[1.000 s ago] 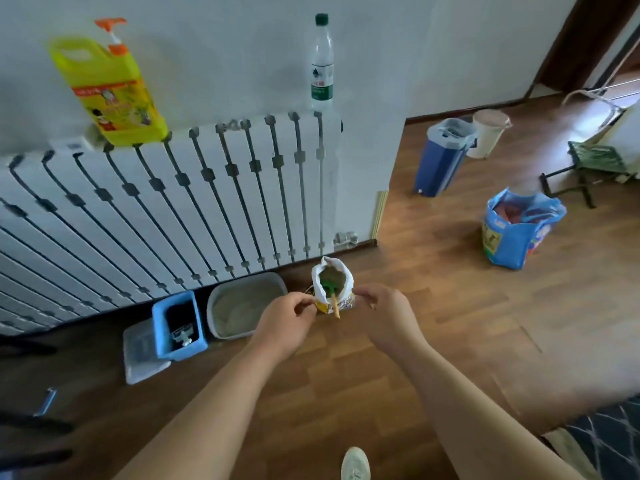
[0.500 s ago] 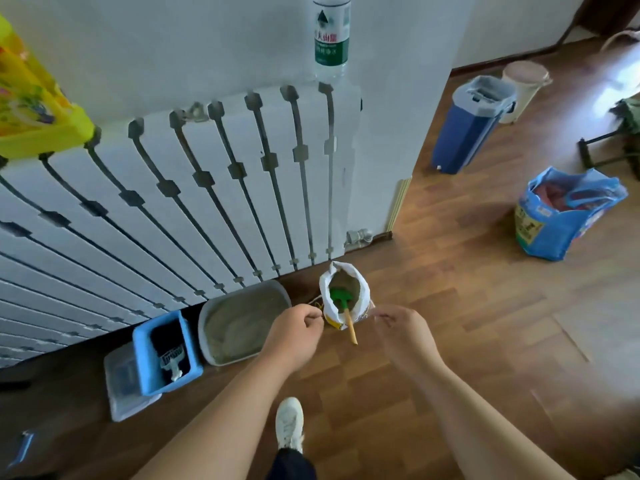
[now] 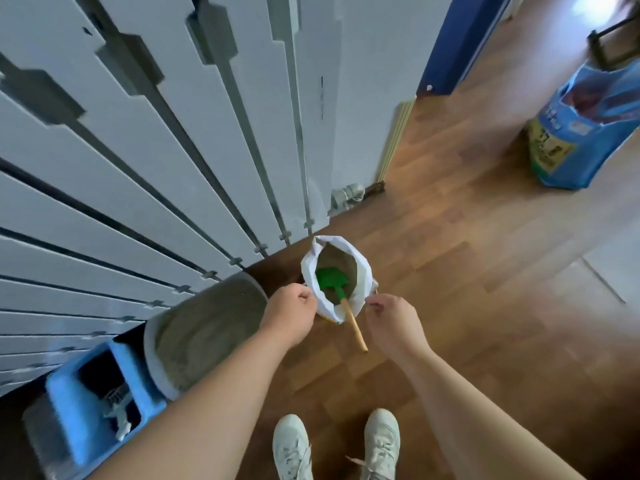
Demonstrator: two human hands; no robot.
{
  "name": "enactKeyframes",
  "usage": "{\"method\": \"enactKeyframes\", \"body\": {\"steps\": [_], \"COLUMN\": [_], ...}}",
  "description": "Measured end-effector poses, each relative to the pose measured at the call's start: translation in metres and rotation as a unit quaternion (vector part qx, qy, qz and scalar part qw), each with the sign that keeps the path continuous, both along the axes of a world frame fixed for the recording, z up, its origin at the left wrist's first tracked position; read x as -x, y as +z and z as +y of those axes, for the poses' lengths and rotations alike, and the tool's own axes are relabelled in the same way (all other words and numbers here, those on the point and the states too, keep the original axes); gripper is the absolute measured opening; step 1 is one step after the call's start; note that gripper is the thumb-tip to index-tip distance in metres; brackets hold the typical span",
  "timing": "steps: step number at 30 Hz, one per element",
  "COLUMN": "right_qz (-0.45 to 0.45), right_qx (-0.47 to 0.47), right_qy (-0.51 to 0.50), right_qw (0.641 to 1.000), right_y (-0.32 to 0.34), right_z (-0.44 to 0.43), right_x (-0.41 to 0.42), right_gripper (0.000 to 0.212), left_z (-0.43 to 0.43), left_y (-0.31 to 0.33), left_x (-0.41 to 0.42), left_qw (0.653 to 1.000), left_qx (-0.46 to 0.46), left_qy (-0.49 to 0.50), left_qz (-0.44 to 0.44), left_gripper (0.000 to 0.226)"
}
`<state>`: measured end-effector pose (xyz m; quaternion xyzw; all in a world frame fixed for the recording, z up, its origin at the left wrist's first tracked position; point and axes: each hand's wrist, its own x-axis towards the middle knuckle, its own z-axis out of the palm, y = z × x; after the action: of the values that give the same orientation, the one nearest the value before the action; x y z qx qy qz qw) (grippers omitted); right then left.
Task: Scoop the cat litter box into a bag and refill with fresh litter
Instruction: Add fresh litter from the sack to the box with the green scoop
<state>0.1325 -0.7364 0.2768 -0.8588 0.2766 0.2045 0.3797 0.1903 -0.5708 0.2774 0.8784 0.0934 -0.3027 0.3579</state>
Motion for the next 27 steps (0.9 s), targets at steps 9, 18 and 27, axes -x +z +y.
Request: {"method": "enactKeyframes", "body": {"steps": [9,18,27], "right_qz": [0.09,0.178,0.106], "right_qx": [-0.005,0.039,0.052], "right_qy": [-0.02,0.048,0.038], "right_qw": [0.996,0.982,0.992], "right_y": [-0.174,-0.247,-0.24], "right_z": [-0.01,-0.004,-0.013], "right_x": [-0.022,-0.028,-0.027], "right_gripper": [0.014,0.027,0.013], "left_z": [-0.02,-0.024,-0.026], "left_y": [-0.17,-0.263,-0.275], "left_x": [-0.02,-0.058,-0.059], "left_qw": [0.997,0.994,0.983], "left_qx": [-0.071,-0.099,-0.182], "left_qy": [-0.01,0.033,-0.004], "left_qz": [0.011,0.025,0.007], "left_gripper": [0.038,0.041,0.022]}}
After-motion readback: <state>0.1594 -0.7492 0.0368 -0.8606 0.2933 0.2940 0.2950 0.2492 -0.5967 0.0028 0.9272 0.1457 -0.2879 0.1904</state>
